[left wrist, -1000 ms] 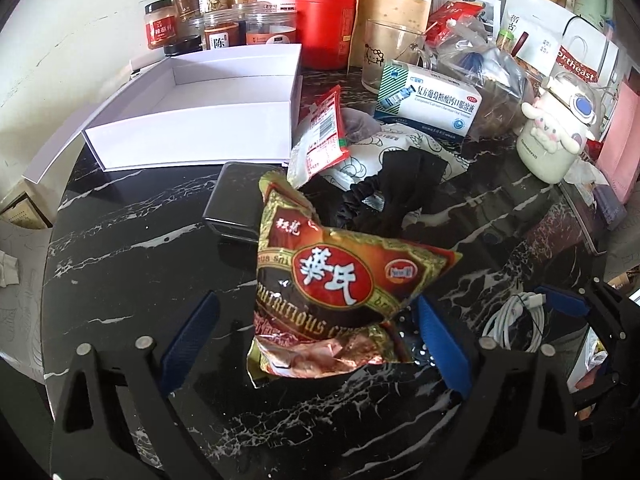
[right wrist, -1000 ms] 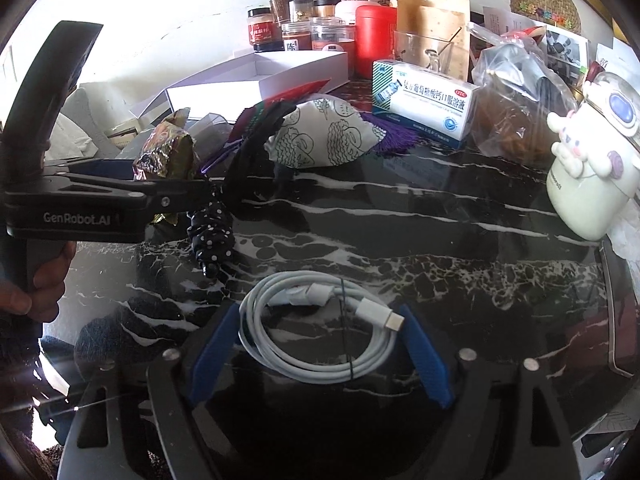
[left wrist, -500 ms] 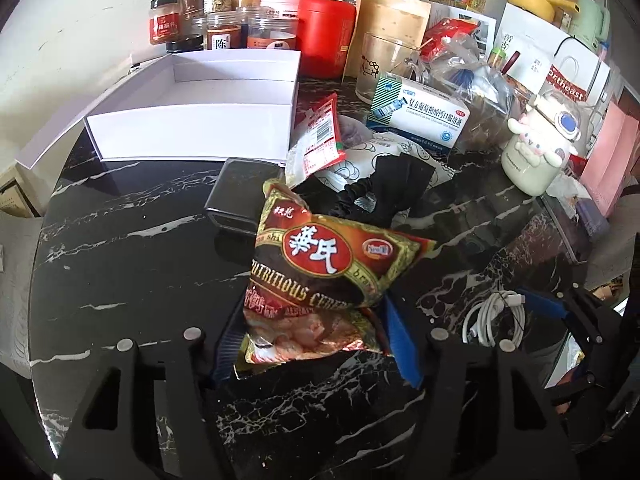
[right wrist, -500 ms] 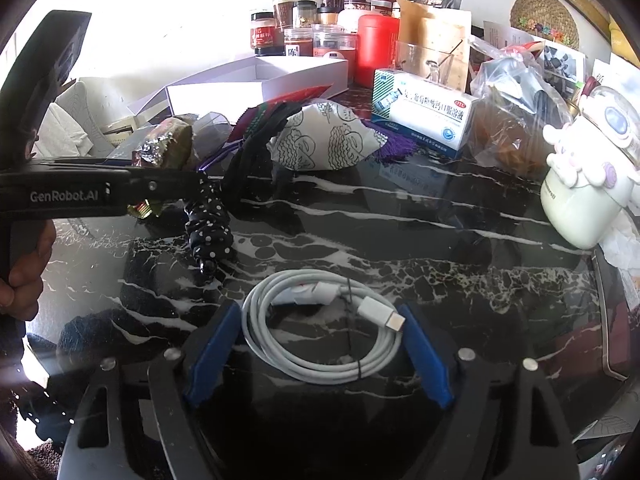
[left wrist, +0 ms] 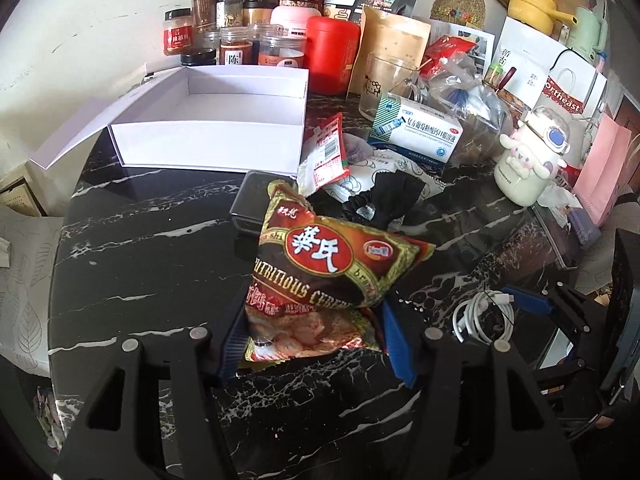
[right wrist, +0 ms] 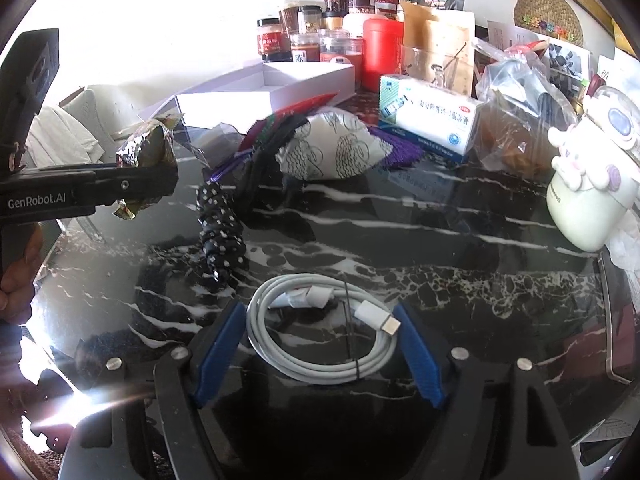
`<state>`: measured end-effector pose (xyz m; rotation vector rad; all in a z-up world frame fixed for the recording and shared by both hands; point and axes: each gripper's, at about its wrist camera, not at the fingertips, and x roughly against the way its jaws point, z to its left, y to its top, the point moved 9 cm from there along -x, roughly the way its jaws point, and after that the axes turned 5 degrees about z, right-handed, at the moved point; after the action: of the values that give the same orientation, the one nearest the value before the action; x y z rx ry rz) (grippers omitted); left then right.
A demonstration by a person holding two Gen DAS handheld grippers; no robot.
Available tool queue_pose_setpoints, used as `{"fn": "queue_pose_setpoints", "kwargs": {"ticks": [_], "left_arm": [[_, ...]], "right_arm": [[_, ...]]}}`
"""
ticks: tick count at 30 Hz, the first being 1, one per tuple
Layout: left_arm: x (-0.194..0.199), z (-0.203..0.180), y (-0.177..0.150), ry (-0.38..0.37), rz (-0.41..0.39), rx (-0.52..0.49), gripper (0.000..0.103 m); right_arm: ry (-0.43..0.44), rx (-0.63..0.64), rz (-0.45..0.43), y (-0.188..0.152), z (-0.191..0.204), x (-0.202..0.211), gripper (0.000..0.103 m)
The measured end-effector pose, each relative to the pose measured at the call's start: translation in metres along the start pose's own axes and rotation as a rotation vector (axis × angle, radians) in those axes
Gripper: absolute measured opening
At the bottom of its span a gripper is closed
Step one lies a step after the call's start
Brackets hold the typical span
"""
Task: Organize objects
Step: 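Carry the cable and cereal bag with both grippers over the white box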
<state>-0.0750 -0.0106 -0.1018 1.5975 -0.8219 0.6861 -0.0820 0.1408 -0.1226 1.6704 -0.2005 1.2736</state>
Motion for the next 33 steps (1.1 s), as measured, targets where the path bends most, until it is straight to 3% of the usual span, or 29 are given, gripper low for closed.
{"fn": "queue_pose_setpoints", "kwargs": {"ticks": [17, 33], "left_arm": [[0.035, 0.000, 0.025, 0.031, -0.025, 0.014, 0.057], [0.030, 0.015, 0.075, 0.058, -0.026, 0.008, 0.057]], "right_arm": [[0.056, 0.075, -0.094, 0.049, 0.014, 0.034, 0.076], [0.082, 0.128, -0.138, 0.107, 0.021, 0.039, 0.076]]}}
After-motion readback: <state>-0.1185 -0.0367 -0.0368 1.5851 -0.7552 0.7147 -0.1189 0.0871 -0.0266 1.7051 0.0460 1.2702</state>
